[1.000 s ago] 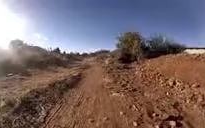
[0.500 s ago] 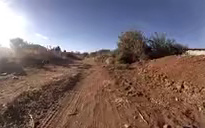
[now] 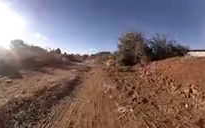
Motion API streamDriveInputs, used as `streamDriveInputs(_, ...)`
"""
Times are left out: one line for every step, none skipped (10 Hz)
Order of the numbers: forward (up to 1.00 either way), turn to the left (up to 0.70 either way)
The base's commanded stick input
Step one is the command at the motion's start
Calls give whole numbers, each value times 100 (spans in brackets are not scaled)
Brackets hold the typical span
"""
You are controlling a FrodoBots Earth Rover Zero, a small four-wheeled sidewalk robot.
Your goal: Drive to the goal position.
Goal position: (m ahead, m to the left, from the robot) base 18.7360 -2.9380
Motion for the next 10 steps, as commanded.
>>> streamDriveInputs(50,0)
streamDriveInputs(50,0)
streamDriveInputs(50,0)
streamDriveInputs(50,0)
streamDriveInputs(50,0)
streamDriveInputs(50,0)
streamDriveInputs(50,0)
streamDriveInputs(50,0)
streamDriveInputs(50,0)
streamDriveInputs(50,0)
